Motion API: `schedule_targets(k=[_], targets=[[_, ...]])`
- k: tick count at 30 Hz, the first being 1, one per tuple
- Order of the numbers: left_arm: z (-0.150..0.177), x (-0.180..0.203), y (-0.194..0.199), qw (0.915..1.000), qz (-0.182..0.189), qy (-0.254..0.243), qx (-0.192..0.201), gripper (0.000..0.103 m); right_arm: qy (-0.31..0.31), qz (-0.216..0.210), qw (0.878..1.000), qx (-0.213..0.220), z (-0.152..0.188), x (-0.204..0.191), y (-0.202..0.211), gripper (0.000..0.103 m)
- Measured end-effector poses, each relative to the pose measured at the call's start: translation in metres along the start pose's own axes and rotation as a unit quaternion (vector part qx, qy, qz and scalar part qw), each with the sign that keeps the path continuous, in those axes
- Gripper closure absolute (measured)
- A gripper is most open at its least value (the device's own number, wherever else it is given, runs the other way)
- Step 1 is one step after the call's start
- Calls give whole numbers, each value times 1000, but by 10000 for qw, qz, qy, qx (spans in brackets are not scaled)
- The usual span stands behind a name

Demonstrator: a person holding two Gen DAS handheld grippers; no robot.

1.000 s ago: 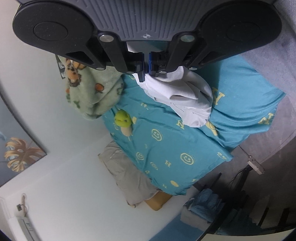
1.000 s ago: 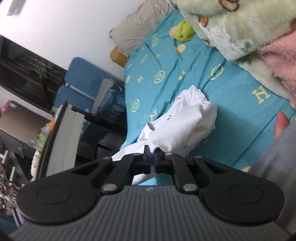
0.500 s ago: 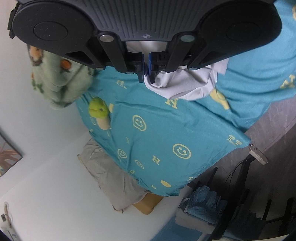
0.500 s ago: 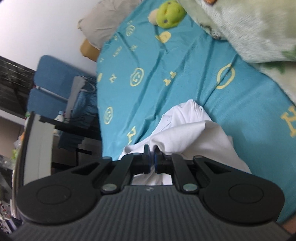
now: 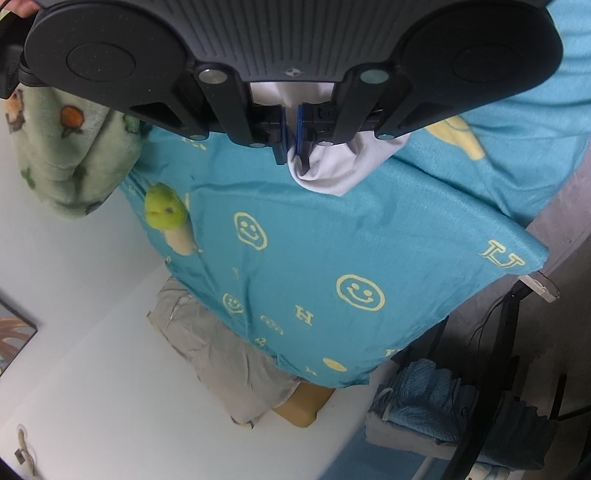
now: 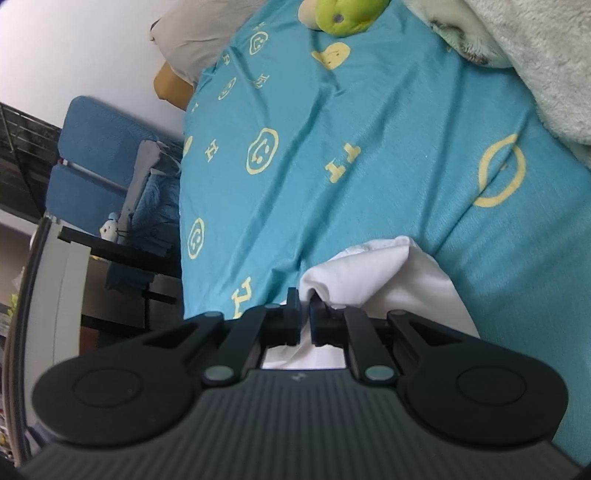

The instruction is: Fold clothes

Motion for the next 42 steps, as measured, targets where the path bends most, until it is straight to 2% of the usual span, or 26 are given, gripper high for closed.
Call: schedule_targets(k=[3, 4, 5, 6, 7, 8, 10, 13, 15, 16, 18, 21, 28, 32, 34, 37, 42], targets=[[4, 2, -5, 9997, -79, -229, -18, 95, 85, 57, 9999, -29, 3, 2, -3, 88], [5, 4, -2, 9995, -50, -316, 33, 91, 144, 63, 9999, -18, 4, 1, -2, 79], [6, 7, 3, 9990, 11, -413, 158, 85, 292, 23, 9996, 43, 7, -4, 2, 64], [6, 10, 10, 9981, 77, -517, 312, 64, 437, -28, 9990, 109, 9, -9, 7, 54], [6, 14, 16, 9969, 143, -620, 466, 45, 567, -133, 9981, 201, 13, -16, 12, 32], [7, 17, 22, 9952, 210, -723, 620, 38, 692, -257, 9969, 290, 16, -22, 19, 19], [9, 25, 35, 9911, 257, -1014, 826, 28, 970, -472, 9933, 421, 23, -35, 30, 20], [18, 34, 37, 9870, 163, -1439, 702, 27, 1541, -540, 9854, 476, 36, -48, 37, 21], [24, 39, 33, 9838, 66, -1713, 530, 27, 2095, -237, 9764, 461, 43, -54, 30, 30], [27, 41, 27, 9821, -21, -1840, 409, 27, 2356, -34, 9707, 462, 45, -55, 23, 39], [33, 44, 14, 9778, -193, -2077, 206, 27, 2686, 337, 9615, 468, 47, -54, 5, 44], [42, 42, 0, 9714, -374, -2343, -3, 27, 2794, 462, 9577, 511, 48, -52, -2, 48], [50, 40, -8, 9666, -518, -2507, -98, 27, 2932, 517, 9521, 697, 53, -52, 4, 47], [54, 44, 16, 9665, -483, -2519, -44, 28, 2994, 539, 9492, 802, 57, -52, 8, 47], [58, 47, 32, 9674, -443, -2495, -46, 28, 2877, 454, 9530, 833, 63, -52, 25, 47], [66, 51, 53, 9675, -433, -2491, -89, 28, 2959, 433, 9503, 871, 76, -54, 48, 47], [83, 52, 67, 9658, -635, -2496, -306, 28, 3064, 733, 9465, 702, 92, -49, 62, 47]])
Point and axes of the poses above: each gripper's, at about its wrist camera, not at the fingertips, and y roughly against the way its jaws point, x to its right, z to its underside, the point moved 1 cm from there along -y, roughly the way its jaws point, and after that the axes turned 7 degrees about x, right-handed, at the moved point
